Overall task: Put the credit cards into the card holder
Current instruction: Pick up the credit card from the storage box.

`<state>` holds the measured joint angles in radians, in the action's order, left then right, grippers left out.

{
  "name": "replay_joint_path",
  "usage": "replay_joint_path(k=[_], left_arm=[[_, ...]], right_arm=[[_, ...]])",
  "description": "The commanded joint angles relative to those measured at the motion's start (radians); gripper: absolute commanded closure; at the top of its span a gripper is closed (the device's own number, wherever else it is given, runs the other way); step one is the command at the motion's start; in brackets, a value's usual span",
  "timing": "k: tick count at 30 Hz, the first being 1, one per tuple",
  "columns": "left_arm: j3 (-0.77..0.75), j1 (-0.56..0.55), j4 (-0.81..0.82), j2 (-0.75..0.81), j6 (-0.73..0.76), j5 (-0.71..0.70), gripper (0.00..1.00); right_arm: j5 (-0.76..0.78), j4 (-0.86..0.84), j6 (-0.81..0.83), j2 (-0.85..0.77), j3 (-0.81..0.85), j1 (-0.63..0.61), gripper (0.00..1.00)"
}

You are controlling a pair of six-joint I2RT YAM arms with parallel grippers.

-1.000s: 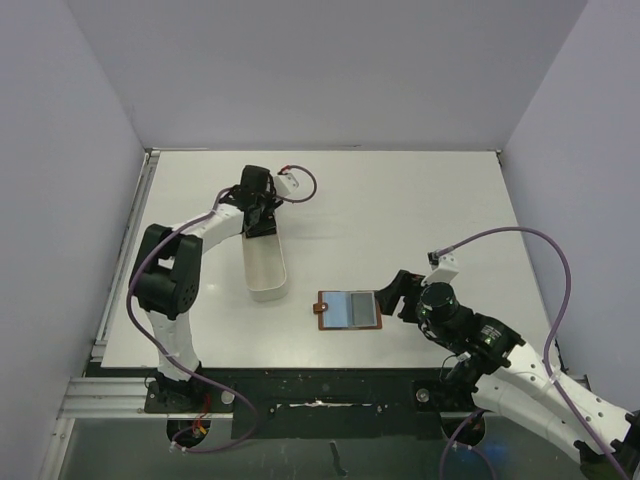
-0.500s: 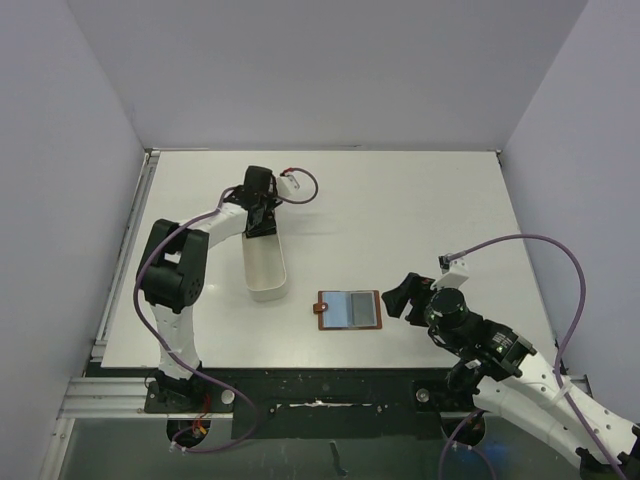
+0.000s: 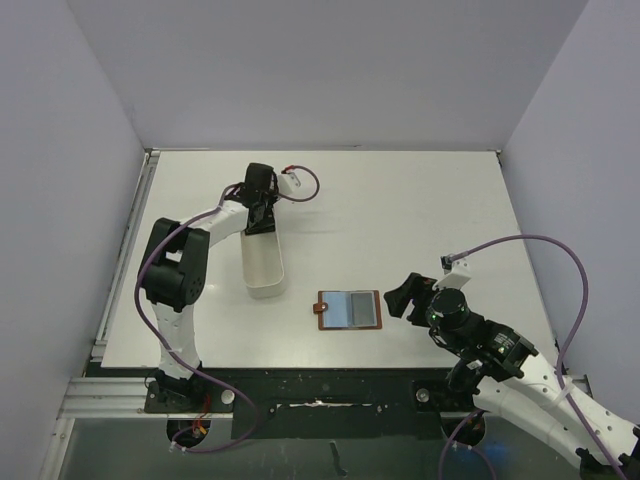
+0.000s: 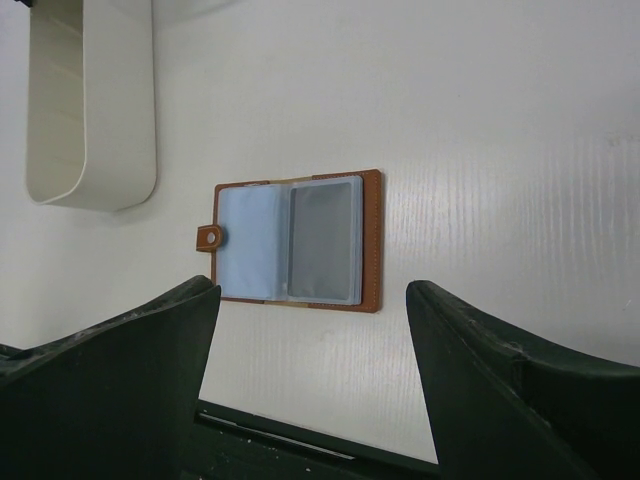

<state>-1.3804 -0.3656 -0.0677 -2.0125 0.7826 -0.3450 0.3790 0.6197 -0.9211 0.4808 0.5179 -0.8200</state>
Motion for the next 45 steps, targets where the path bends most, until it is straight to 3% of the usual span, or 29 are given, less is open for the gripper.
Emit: replay_joint_path(k=[1, 10, 19, 27, 32, 38, 45], left_arm=[[-0.059, 0.004, 0.041, 0.003, 0.019, -0.029, 0.86], [-0.064, 0.002, -0.029, 0.088, -0.059, 0.014, 1.0], [-0.107, 0.002, -0.237, 0.194, -0.225, 0.125, 1.0], [-0.058, 0.004, -0.293, 0.327, -0.459, 0.15, 1.0], [-0.004, 0.014, -0.299, 0.441, -0.694, 0.307, 1.0], [0.12, 0.03, -0.19, 0.609, -1.01, 0.541, 1.0], [0.342, 0.024, 0.017, 0.751, -1.367, 0.848, 1.0]], right_arm=[[0.038, -0.008, 0.002, -0.011, 0.038, -0.008, 0.23], [0.029, -0.024, -0.001, -0.018, 0.025, -0.008, 0.23], [0.005, -0.072, 0.019, -0.003, 0.012, -0.008, 0.23], [-0.019, -0.124, 0.045, 0.043, 0.037, -0.01, 0.23], [-0.034, -0.189, 0.023, 0.046, 0.009, -0.01, 0.23], [-0.036, -0.18, 0.027, 0.104, -0.01, -0.009, 0.27], [-0.019, -0.176, 0.055, 0.133, -0.037, -0.01, 0.48]])
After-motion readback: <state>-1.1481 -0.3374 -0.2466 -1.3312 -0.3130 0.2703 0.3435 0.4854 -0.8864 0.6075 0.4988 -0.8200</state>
